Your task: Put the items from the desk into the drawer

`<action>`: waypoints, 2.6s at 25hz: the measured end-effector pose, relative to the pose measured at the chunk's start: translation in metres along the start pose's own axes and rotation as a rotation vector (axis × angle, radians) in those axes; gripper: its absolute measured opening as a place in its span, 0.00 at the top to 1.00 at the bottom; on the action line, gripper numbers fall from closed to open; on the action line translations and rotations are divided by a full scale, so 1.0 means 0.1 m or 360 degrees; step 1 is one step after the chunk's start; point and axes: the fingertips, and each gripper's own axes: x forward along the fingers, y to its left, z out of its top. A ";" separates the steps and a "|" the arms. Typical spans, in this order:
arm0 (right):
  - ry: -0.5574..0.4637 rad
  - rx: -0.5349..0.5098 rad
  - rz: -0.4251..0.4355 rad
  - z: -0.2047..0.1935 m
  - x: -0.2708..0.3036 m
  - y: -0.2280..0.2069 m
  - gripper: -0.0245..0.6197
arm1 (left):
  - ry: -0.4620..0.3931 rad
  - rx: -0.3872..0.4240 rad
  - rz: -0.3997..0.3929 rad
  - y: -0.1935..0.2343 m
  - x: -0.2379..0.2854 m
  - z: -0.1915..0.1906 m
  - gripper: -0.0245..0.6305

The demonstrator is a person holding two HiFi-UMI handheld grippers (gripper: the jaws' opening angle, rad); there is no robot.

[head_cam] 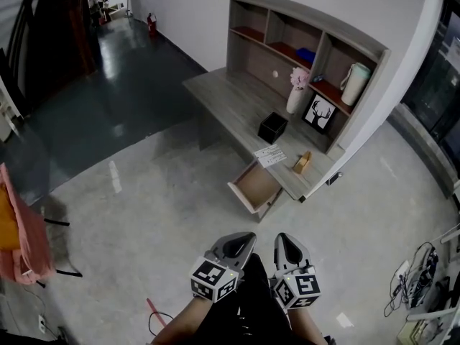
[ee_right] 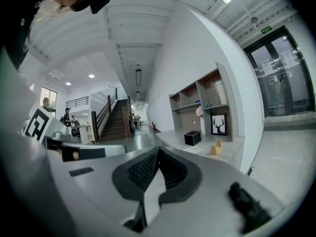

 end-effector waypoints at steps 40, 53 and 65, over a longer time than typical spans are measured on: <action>0.0091 0.0039 0.0011 0.23 1.48 -1.36 0.95 | 0.0121 -0.0061 0.0001 0.88 1.84 0.26 0.95; 0.0146 0.0087 0.0133 0.16 2.02 -1.50 0.95 | 0.0172 -0.0061 0.0140 1.37 2.19 0.20 0.95; 0.0163 0.0132 0.0282 0.25 2.39 -1.16 0.95 | 0.0150 0.0001 0.0170 1.64 2.24 0.44 0.95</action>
